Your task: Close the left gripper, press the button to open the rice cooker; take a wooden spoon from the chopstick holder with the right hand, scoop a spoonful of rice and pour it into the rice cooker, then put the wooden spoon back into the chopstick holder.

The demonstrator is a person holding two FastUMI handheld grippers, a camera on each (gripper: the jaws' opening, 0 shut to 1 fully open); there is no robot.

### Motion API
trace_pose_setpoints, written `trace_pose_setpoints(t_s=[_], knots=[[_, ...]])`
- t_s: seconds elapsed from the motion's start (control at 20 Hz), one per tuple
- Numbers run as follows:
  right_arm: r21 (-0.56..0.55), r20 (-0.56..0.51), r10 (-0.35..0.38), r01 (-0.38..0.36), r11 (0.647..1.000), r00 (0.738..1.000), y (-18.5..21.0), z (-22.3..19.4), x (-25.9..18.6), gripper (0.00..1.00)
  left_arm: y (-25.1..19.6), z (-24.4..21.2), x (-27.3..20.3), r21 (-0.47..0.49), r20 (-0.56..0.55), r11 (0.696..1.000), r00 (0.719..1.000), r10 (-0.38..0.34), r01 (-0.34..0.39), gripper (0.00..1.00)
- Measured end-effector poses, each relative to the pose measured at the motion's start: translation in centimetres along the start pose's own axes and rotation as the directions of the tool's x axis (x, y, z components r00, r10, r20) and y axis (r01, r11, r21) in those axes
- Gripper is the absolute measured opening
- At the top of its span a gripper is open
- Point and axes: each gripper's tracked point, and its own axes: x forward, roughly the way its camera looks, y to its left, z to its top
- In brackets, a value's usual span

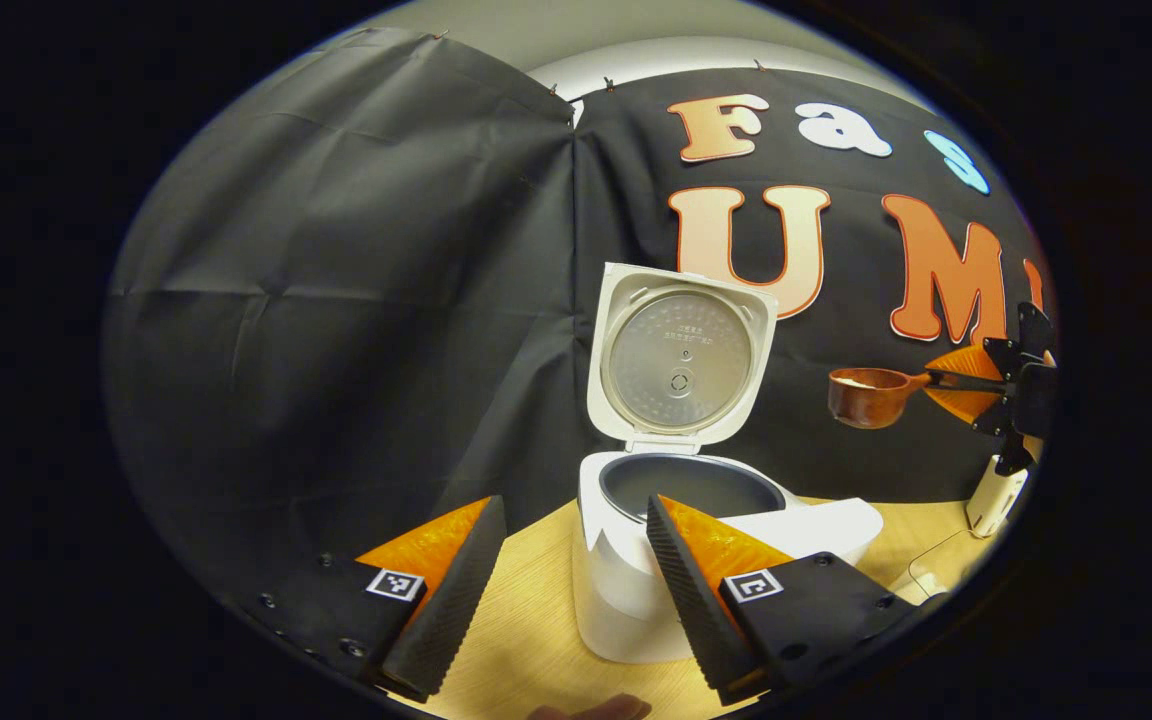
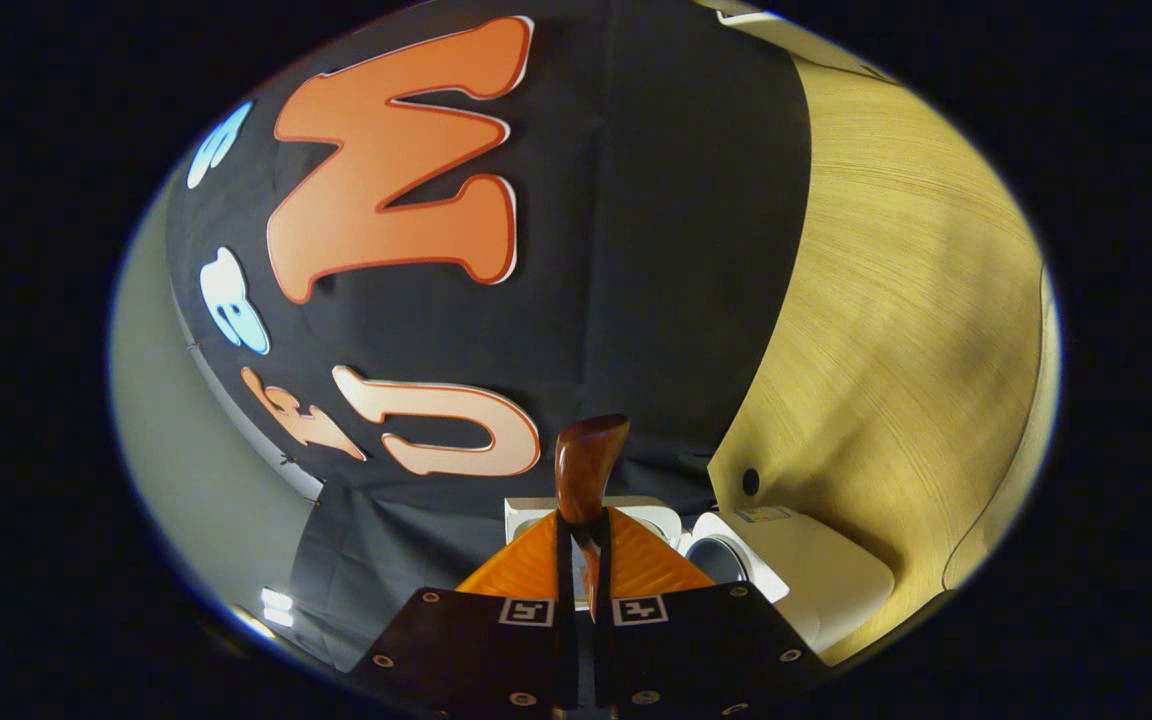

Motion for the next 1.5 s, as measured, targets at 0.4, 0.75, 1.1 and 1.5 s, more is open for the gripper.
trace_pose_setpoints(t_s=[0.4, 0.75, 1.1, 1.5], knots=[[-0.285, -0.077, -0.040, 0.016, 0.958, 0.996, 0.9, -5.2, 5.7, 0.07, 1.1, -0.8, 0.2, 0.046, 0.012, 0.999, 1.000, 0.008, -0.009, 0.93], [-0.651, -0.072, -0.037, -0.019, 0.759, 0.997, 1.5, -9.1, 9.2, 0.07, 1.7, -0.9, 0.5, 0.072, 0.023, 0.997, 1.000, 0.009, -0.011, 0.95], [-0.847, -0.089, 0.003, -0.077, 0.525, 0.996, 1.6, -10.0, 10.1, 0.06, 1.6, -0.8, 0.6, 0.097, 0.030, 0.995, 1.000, 0.007, -0.009, 0.95], [-0.976, -0.136, 0.129, -0.155, 0.154, 0.982, 3.1, -10.1, 10.1, 0.06, 1.1, -0.3, 0.2, 0.131, 0.043, 0.991, 0.999, -0.004, -0.001, 0.95]])
